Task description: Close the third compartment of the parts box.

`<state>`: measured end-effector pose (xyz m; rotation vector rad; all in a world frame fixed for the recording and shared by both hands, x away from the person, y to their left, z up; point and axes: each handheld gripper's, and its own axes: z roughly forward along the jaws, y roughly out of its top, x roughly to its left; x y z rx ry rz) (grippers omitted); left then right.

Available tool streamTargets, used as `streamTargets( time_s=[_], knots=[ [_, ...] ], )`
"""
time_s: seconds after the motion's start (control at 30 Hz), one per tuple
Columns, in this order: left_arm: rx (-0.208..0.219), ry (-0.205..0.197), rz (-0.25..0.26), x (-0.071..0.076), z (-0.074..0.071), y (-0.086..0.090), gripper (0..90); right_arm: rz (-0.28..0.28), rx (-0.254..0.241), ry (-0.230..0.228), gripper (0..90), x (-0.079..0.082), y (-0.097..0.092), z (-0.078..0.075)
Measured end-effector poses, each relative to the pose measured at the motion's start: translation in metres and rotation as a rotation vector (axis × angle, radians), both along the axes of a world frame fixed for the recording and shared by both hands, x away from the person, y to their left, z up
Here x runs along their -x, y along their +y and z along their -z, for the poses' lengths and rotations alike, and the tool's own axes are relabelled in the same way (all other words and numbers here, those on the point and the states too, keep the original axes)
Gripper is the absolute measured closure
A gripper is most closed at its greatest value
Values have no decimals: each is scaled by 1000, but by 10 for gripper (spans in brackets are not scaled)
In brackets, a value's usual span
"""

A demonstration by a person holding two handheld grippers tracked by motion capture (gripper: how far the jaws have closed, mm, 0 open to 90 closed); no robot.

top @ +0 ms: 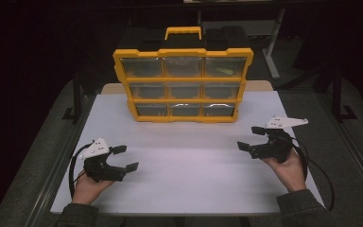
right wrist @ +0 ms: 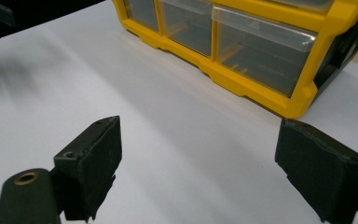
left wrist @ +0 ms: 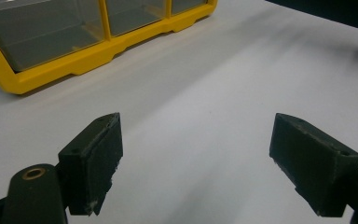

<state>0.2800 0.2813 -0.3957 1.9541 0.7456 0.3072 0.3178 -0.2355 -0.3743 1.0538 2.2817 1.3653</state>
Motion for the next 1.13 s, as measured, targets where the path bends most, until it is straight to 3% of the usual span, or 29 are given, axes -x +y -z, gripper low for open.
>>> streamTargets(
  time_s=[0.2,0.37,0.87,1.07,1.13],
  knots=[
    [4,4,1,0,1,1,174,5,-14,22,135,2,-3,9],
    [1,10,7,0,2,1,177,20,-10,6,135,6,-5,12],
    [5,31,11,-1,8,1,178,29,-10,41,135,10,-10,26],
    [15,30,6,-1,8,-1,177,27,-8,35,135,10,-9,28],
    [-1,26,10,-2,8,0,177,24,-12,36,135,10,-9,30]
  ],
)
